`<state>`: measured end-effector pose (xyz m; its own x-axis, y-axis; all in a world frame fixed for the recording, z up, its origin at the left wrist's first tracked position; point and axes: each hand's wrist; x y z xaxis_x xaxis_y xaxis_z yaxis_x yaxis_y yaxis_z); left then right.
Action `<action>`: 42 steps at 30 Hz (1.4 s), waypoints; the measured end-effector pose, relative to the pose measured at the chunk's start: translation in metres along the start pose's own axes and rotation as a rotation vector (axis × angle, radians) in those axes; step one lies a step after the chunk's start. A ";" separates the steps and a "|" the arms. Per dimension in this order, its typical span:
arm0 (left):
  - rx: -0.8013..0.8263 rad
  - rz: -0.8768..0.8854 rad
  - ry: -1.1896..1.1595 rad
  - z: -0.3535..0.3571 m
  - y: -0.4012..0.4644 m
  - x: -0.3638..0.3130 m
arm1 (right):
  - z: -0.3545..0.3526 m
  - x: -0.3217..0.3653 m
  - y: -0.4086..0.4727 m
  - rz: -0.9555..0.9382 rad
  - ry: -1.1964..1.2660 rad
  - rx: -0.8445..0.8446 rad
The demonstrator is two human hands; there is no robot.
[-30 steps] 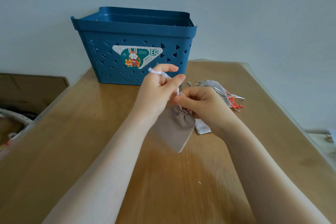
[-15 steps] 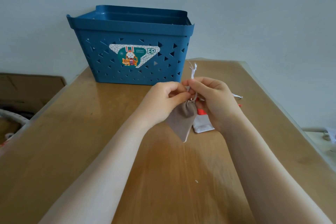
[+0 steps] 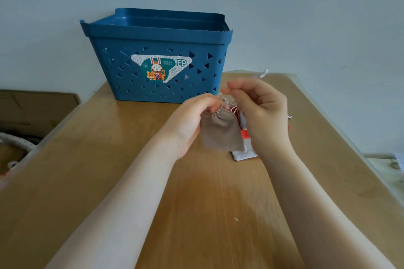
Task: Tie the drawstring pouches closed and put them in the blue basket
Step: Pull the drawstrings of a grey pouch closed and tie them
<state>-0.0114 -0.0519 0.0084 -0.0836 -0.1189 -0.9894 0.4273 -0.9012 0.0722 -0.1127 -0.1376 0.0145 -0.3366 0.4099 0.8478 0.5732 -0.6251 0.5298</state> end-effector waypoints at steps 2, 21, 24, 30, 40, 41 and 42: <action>-0.030 0.012 0.104 0.002 -0.001 -0.003 | 0.001 0.003 -0.002 -0.091 -0.110 -0.008; 0.016 0.110 0.554 0.004 -0.008 -0.004 | 0.005 0.007 -0.003 0.062 0.041 0.200; 0.032 0.120 0.590 0.005 -0.008 -0.005 | 0.007 0.007 -0.003 0.055 -0.049 0.174; 0.027 0.143 0.484 0.002 -0.008 -0.009 | 0.016 0.004 -0.006 0.030 -0.167 0.099; -0.148 0.160 0.406 0.004 -0.007 -0.011 | 0.017 0.002 -0.010 0.002 -0.279 0.053; -0.178 0.152 0.389 0.002 -0.007 -0.011 | 0.017 0.003 -0.010 0.010 -0.251 0.038; -0.194 0.151 0.378 0.001 -0.006 -0.012 | 0.017 0.002 -0.010 0.011 -0.235 0.029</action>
<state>-0.0139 -0.0453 0.0200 0.3118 -0.0497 -0.9488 0.5732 -0.7866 0.2296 -0.1066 -0.1189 0.0105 -0.1494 0.5485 0.8227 0.5981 -0.6125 0.5169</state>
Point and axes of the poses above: each hand's wrist, its own y-axis towards the middle knuckle, its own z-axis out of the palm, x = y × z, and after that the axes turned 5 degrees about x, right-handed
